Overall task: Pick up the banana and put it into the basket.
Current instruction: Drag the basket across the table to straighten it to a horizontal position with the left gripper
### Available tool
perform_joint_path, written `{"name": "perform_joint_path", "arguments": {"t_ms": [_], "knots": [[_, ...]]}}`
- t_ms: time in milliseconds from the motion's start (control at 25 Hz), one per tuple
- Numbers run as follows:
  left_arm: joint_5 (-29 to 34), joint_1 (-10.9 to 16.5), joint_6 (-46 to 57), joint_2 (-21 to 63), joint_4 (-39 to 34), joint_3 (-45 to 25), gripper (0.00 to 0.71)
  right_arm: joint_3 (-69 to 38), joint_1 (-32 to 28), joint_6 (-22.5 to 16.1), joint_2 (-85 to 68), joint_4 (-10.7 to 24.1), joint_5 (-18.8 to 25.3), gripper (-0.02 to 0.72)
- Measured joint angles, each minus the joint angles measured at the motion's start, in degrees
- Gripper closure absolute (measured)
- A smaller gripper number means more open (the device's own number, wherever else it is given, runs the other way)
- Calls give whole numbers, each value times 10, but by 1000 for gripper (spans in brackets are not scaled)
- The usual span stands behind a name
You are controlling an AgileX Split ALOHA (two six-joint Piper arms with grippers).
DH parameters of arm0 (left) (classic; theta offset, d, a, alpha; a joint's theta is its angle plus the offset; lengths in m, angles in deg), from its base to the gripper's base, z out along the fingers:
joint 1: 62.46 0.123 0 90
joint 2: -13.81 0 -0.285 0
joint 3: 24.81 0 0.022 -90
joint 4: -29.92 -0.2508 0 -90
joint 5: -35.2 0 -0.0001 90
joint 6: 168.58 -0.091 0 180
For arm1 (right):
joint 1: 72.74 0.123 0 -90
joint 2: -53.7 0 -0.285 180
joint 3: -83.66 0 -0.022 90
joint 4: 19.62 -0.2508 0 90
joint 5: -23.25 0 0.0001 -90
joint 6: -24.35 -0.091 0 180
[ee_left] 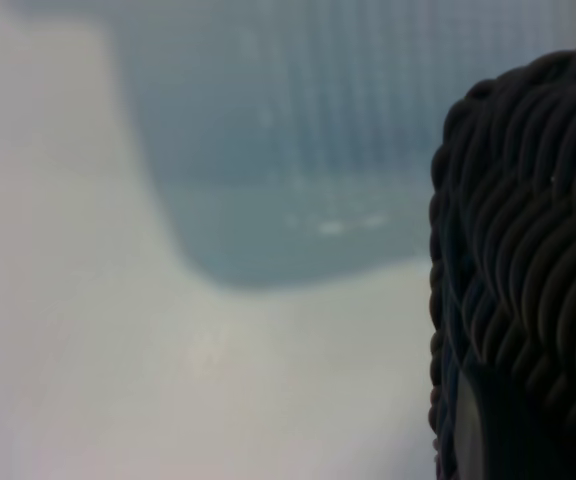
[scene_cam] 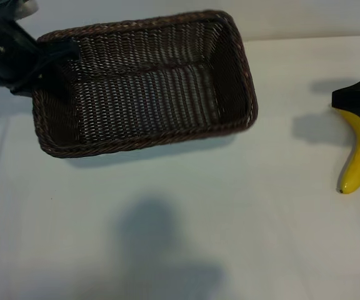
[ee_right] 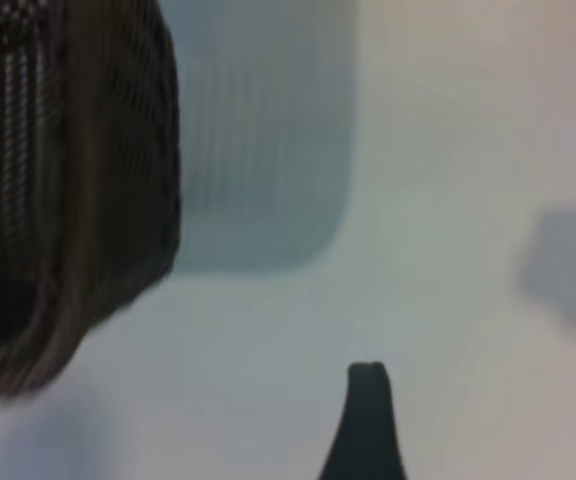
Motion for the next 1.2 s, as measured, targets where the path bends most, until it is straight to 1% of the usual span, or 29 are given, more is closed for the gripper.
{"name": "perform_joint_path", "arguments": {"t_ms": [80,240,320,480,760,880,1040,1200], "knots": [[30,0,-16,-22,-1,33,549,0,0,0,0,0,0,109],[34,0,-25,-64,-3,84,549,0,0,-7,0,0,-1,109],[34,-2,-30,-80,-3,95,549,0,0,-7,0,0,-1,109],[34,-17,-33,-108,-4,96,550,0,0,-9,0,0,-1,109],[34,-63,-34,-160,-2,96,550,0,0,-9,0,0,-1,109],[33,-78,-26,-179,5,96,550,0,0,-10,0,0,-1,109],[16,-84,-9,-203,15,96,550,0,0,-10,0,0,-1,109],[13,-85,-6,-223,15,96,550,0,0,-10,0,0,-1,109]]}}
